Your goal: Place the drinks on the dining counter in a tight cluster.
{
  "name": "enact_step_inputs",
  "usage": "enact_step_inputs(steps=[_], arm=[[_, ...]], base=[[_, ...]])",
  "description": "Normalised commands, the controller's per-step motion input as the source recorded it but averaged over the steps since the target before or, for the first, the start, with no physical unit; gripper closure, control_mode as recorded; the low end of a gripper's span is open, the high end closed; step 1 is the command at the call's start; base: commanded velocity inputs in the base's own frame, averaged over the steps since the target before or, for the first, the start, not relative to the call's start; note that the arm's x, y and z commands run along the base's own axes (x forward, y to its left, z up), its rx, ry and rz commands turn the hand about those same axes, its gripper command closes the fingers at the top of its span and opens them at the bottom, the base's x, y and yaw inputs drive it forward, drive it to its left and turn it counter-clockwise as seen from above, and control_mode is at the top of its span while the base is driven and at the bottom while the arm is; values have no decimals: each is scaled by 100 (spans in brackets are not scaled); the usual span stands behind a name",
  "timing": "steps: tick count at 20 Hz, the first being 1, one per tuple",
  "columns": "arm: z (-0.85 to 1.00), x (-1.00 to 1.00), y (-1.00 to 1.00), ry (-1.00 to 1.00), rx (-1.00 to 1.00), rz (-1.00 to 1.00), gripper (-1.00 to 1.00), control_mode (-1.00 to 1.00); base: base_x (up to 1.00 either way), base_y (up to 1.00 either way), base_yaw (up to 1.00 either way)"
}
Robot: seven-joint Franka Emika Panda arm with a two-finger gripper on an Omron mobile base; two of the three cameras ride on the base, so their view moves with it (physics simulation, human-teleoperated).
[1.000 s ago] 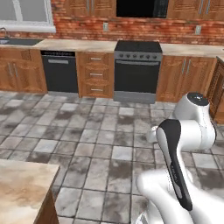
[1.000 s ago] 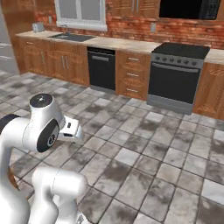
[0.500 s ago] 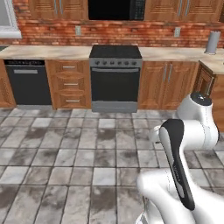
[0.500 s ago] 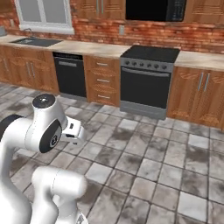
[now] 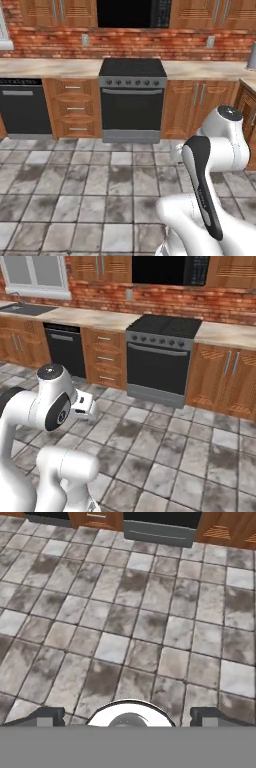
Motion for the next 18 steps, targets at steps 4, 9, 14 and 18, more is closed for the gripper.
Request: enact_step_inputs(steps=[4,9,14,18], arm=[[0,0,0,0,0,0,-100,100],[0,0,0,0,0,0,-100,100],[0,0,0,0,0,0,-100,100],[0,0,0,0,0,0,-100,100]], base=[[100,0,0],[100,-1,-1],[100,-13,-21],[100,-10,-31]])
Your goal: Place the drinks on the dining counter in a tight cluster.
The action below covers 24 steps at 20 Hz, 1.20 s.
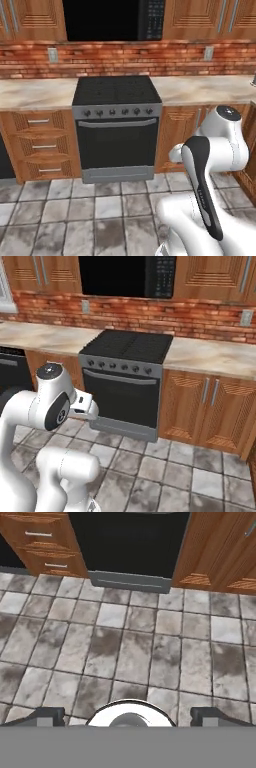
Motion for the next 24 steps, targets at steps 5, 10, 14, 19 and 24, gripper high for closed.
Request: enact_step_inputs(steps=[5,10,14,19,24], arm=[[0,0,0,0,0,0,-100,100],[0,0,0,0,0,0,-100,100],[0,0,0,0,0,0,-100,100],[0,0,0,0,0,0,-100,100],[0,0,0,0,0,0,-100,100]], base=[[100,-5,-31],[100,-9,-30],[100,-10,-31],[100,-15,-31],[99,-23,-33]])
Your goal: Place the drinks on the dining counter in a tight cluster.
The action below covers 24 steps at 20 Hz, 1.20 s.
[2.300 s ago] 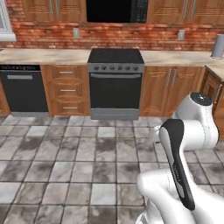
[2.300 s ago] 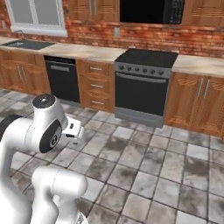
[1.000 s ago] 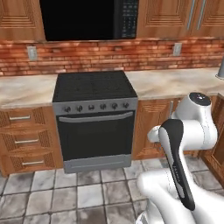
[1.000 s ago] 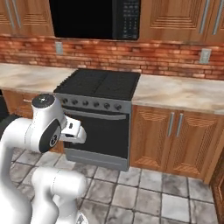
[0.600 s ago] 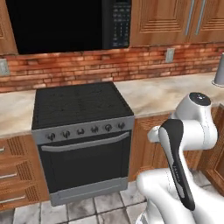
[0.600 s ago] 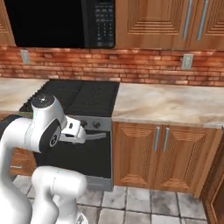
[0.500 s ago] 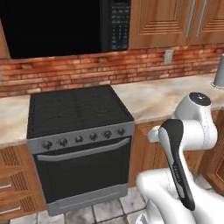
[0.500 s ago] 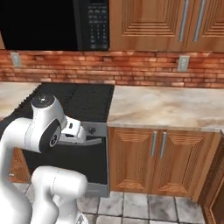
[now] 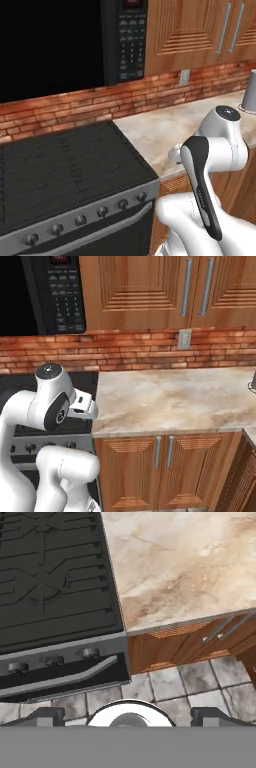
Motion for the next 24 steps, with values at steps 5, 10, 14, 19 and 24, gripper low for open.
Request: enact_step_inputs(steps=[5,10,14,19,24], arm=[[0,0,0,0,0,0,-100,100],[0,0,0,0,0,0,-100,100],[0,0,0,0,0,0,-100,100],[0,0,0,0,0,0,-100,100],[0,0,0,0,0,0,-100,100]], base=[[42,-41,-45],[-4,-46,-46],[-4,-44,-41],[10,-61,-35],[29,-75,-36]])
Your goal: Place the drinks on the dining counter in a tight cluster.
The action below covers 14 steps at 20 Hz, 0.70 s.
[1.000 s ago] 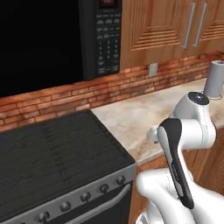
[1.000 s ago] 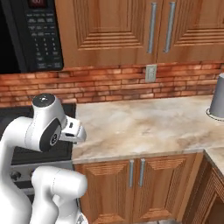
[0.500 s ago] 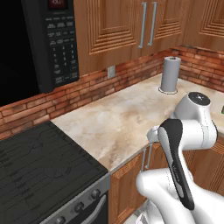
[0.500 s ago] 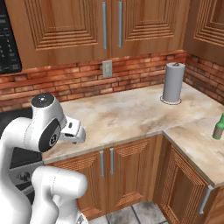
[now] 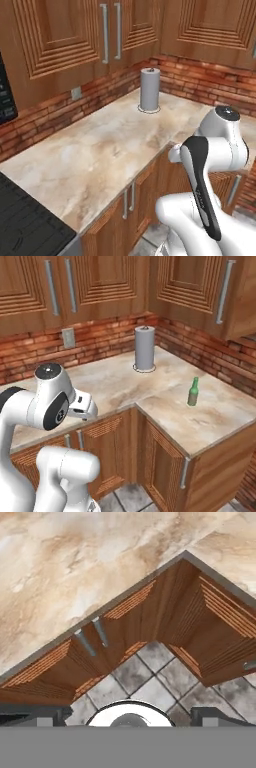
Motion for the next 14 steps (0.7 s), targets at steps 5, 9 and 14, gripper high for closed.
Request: enact_step_inputs(steps=[5,9,14], arm=[[0,0,0,0,0,0,-100,100],[0,0,0,0,0,0,-100,100],[0,0,0,0,0,0,-100,100]], base=[[74,-69,-41],[94,-44,-46],[12,7,-41]])
